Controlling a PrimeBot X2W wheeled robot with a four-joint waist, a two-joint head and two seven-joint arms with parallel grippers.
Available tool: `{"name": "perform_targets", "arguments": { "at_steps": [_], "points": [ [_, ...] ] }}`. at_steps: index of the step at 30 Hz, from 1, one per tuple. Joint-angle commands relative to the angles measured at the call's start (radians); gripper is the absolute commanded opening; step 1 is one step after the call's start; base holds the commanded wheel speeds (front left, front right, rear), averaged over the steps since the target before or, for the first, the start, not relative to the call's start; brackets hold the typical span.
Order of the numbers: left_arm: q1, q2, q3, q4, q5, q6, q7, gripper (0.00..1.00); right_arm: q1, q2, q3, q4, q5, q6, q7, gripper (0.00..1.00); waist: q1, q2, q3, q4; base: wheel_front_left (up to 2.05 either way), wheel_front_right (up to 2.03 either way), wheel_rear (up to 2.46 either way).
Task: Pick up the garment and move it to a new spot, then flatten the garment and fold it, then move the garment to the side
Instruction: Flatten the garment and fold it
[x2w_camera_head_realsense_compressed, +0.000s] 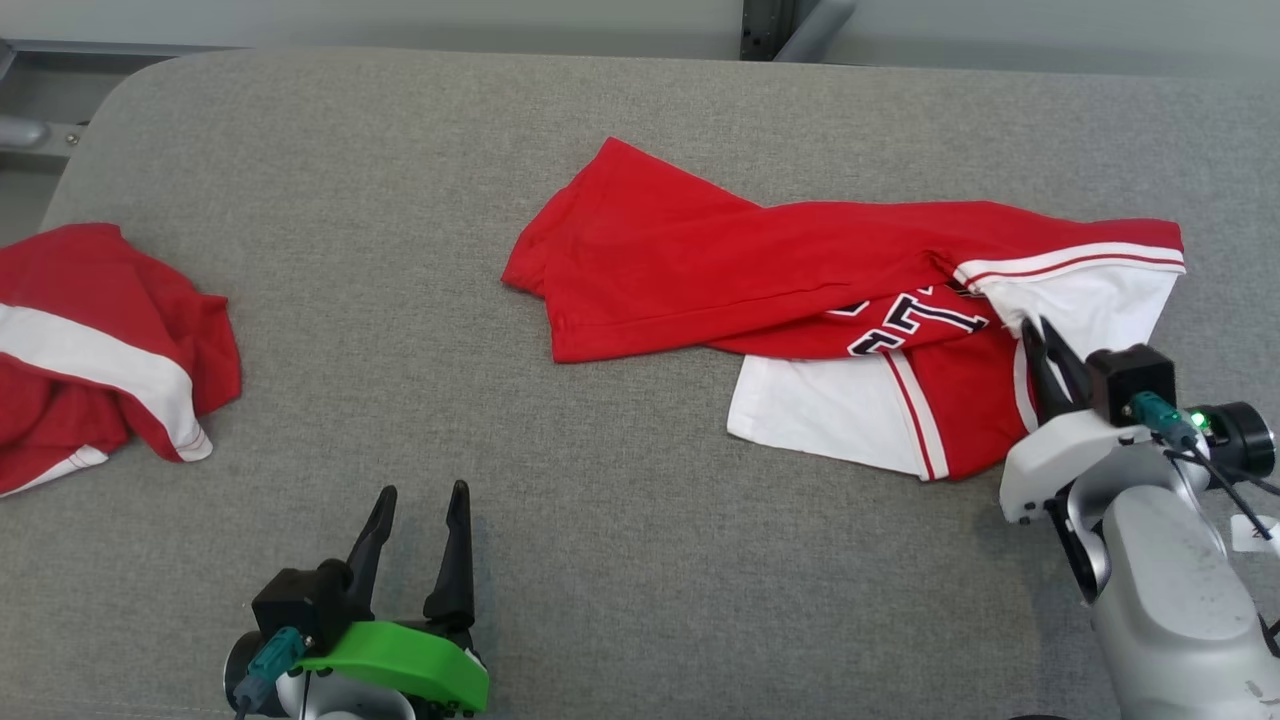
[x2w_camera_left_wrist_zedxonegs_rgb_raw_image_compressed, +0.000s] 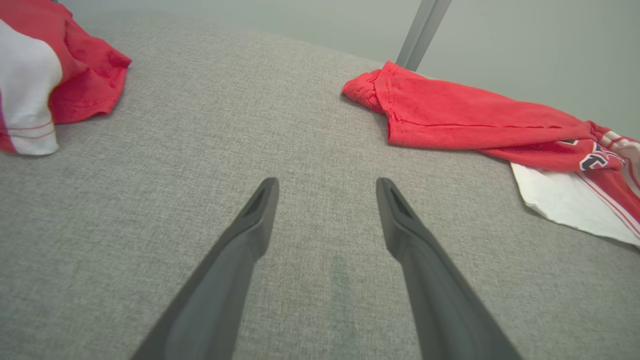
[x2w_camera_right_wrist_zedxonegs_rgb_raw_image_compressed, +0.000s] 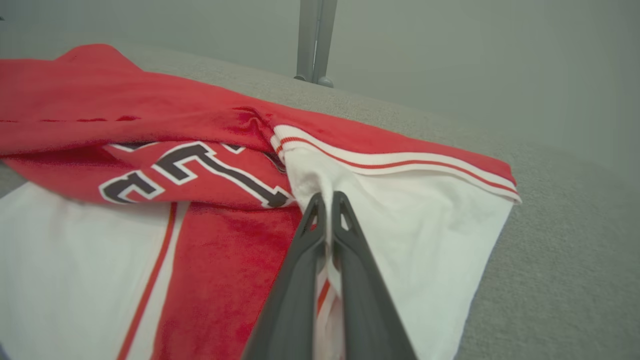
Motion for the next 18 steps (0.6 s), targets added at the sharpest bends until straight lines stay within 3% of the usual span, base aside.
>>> {"name": "perform_targets", "arguments": {
  "at_steps": [1,8,12,18],
  "points": [
    [-0.006,0.002,0.004,-0.004,0.005,-0.002,-0.001,1.00,-0.021,-0.003,-0.011,-0.037,0.026,-0.001,-0.003,0.00,0.0000,0.0000,-0.003,-0.002,0.00,0.00,0.00],
    [0.002,0.002,-0.012,-0.015,0.003,-0.004,-0.001,1.00,-0.088,-0.034,-0.053,-0.128,0.090,-0.001,-0.003,0.00,0.0000,0.0000,0.016,-0.005,0.00,0.00,0.00],
    [-0.031,0.002,-0.048,-0.023,-0.005,-0.007,-0.001,1.00,-0.206,-0.106,-0.027,-0.070,0.058,-0.001,-0.003,0.00,0.0000,0.0000,0.067,0.021,0.00,0.00,0.00],
    [-0.085,0.002,-0.148,-0.033,-0.025,-0.011,-0.001,1.00,-0.440,-0.215,-0.021,0.067,-0.005,-0.001,0.008,0.00,0.0000,0.0000,0.172,0.111,0.00,0.00,0.00]
  ]
}}
